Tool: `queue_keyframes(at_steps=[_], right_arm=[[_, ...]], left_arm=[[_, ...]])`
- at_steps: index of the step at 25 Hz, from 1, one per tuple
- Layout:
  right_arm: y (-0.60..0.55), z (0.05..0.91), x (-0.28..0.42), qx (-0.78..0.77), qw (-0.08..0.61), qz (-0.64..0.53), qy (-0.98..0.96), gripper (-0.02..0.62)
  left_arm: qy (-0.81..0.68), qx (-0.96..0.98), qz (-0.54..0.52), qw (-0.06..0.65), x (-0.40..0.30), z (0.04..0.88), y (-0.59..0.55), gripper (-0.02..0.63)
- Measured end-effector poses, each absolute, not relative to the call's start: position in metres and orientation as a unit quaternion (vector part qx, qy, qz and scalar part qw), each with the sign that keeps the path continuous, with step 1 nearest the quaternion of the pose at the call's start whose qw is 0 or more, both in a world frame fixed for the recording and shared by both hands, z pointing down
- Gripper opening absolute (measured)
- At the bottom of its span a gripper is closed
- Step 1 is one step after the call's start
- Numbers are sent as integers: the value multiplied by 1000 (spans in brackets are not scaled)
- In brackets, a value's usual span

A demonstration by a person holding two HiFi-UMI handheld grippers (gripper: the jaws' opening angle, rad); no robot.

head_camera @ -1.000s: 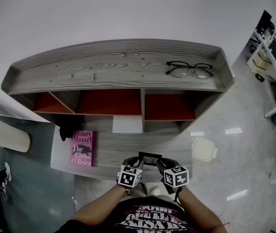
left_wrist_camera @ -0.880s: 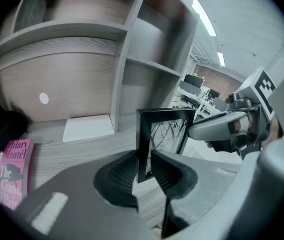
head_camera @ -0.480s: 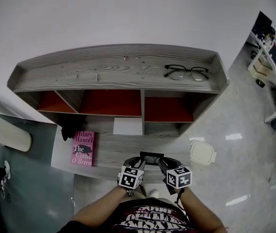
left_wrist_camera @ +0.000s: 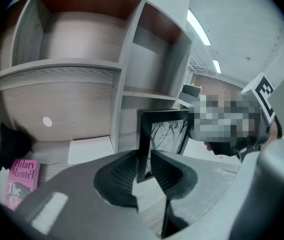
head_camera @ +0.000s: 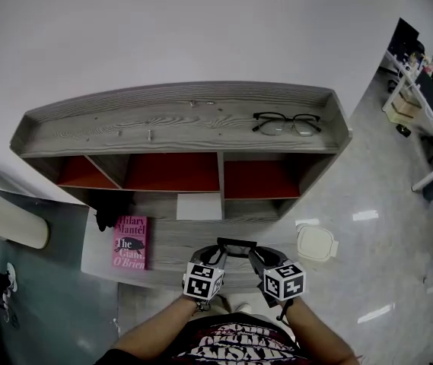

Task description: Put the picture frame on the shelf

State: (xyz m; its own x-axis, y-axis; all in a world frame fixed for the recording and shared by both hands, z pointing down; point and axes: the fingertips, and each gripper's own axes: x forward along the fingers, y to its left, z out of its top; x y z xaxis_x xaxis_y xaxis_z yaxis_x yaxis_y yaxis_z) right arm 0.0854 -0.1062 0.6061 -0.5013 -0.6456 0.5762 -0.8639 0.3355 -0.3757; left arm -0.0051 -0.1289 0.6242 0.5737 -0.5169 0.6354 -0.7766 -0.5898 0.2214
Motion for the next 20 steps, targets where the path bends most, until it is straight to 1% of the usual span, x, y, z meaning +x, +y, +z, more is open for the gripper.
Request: queue_keyframes(at_steps=[20], right_arm=[[-159, 558, 121, 522, 124, 308, -786, 110]], left_arm=[[-346, 885, 225, 215, 31, 579, -185, 87]])
